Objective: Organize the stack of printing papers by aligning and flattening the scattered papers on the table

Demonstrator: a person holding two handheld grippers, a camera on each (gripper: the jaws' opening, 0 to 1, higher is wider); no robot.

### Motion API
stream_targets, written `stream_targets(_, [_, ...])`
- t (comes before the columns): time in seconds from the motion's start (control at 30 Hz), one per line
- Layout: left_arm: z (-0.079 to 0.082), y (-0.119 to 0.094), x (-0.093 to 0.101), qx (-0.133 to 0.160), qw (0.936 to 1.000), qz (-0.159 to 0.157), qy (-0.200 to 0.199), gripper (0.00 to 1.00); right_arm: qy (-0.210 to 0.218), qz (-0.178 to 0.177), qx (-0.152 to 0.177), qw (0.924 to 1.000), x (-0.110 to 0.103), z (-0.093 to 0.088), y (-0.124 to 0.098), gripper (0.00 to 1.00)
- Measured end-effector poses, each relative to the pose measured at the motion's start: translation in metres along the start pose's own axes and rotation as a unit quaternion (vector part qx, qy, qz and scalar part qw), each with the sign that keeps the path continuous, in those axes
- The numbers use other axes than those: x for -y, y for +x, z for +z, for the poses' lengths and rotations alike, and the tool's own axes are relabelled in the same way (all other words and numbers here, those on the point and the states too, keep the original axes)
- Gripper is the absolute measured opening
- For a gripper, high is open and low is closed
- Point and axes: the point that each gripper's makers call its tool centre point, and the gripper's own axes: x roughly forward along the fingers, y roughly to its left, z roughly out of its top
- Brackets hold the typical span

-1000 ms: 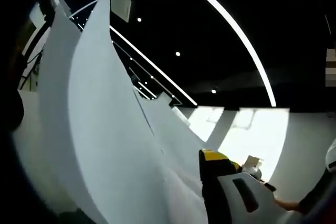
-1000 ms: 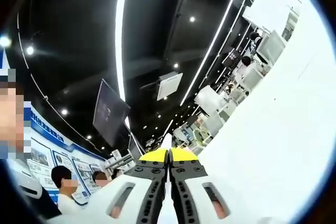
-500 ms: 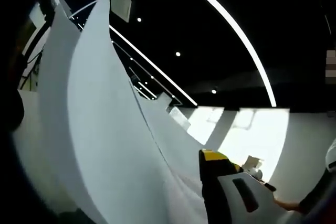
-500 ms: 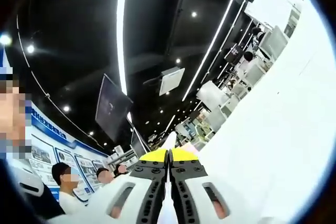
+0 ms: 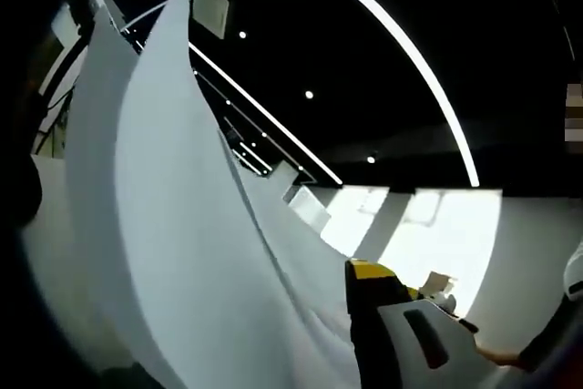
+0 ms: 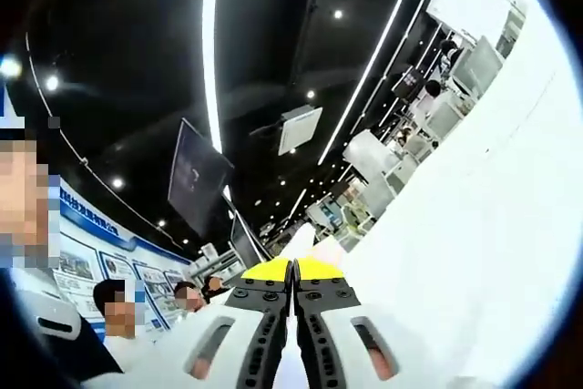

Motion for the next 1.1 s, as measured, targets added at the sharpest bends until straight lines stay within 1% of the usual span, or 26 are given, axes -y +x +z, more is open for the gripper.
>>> stream_targets(0.2, [-0.001,0.000,0.000,0.000,1.0000,0.000,0.000,0.32,0.013,0.003,-0.007,0.9999,0.000,-0.003,0.000,0.00])
stream_targets(0.47, [-0.001,0.000,0.000,0.000,1.0000,-0.001,0.000,0.32,-0.005,0.009,-0.027,0.9996,-0.007,-0.012,0.003,0.00])
stream_targets(0.83, [-0.001,0.001,0.000,-0.001,1.0000,-0.002,0.000,0.33,-0.004,0.016,-0.039,0.9991,-0.009,-0.017,0.004,0.00])
stream_targets(1.0, [-0.001,0.001,0.000,-0.002,1.0000,-0.003,0.000,0.34,-0.018,0.019,-0.054,0.9982,-0.014,-0.023,0.006,0.00])
stream_targets(1.1, [-0.002,0.001,0.001,-0.002,1.0000,-0.003,0.001,0.34,-0.044,0.003,-0.070,0.9966,-0.011,-0.030,0.007,0.00])
